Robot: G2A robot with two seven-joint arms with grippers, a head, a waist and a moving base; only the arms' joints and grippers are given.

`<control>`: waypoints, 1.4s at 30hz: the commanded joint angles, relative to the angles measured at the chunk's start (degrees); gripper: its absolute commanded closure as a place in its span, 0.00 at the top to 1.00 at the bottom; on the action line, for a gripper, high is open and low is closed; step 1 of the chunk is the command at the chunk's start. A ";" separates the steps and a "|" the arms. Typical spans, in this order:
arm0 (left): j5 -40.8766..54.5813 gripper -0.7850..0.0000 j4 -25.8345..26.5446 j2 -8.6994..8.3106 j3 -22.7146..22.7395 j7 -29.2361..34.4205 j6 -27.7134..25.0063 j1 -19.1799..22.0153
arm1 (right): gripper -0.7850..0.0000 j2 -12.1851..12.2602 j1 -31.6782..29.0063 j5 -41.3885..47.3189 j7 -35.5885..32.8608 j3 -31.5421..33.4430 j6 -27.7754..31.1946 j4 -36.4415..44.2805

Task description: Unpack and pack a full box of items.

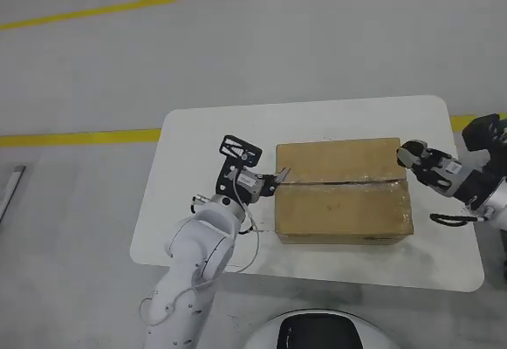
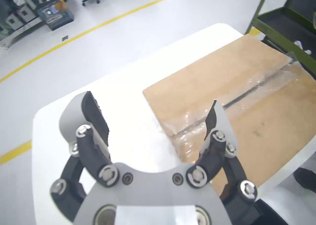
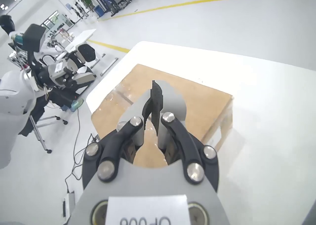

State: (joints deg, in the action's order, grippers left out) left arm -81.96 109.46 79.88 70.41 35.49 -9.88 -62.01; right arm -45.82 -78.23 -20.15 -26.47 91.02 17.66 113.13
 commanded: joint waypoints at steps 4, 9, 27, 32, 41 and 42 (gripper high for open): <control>-2.27 1.00 3.61 -0.74 5.53 -0.37 2.29 -4.17 | 0.00 -0.63 0.78 -20.96 3.74 -7.66 -3.60 5.89; -2.76 1.00 5.41 -1.06 7.55 -0.23 2.83 -6.21 | 0.00 -2.02 4.20 -33.58 6.86 -17.48 -8.04 5.83; -2.88 1.00 6.12 -1.19 7.46 -0.04 2.93 -6.86 | 0.00 -5.79 9.31 -44.67 4.29 -28.02 -19.52 -3.98; -2.88 1.00 6.12 -1.19 7.46 -0.04 2.93 -6.86 | 0.00 -5.77 7.18 -44.30 3.31 -25.44 -20.13 -3.84; -2.88 1.00 6.12 -1.19 7.46 -0.04 2.93 -6.86 | 0.00 -5.62 3.65 -42.27 2.79 -19.10 -20.28 -2.89; -2.88 1.00 6.12 -1.19 7.46 -0.04 2.93 -6.86 | 0.00 -5.61 3.21 -41.86 2.59 -18.44 -20.22 -2.73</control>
State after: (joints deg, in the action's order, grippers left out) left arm -84.85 115.58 78.69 77.87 35.45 -6.95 -68.86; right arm -51.45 -74.64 -62.30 -23.70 71.95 -2.62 110.29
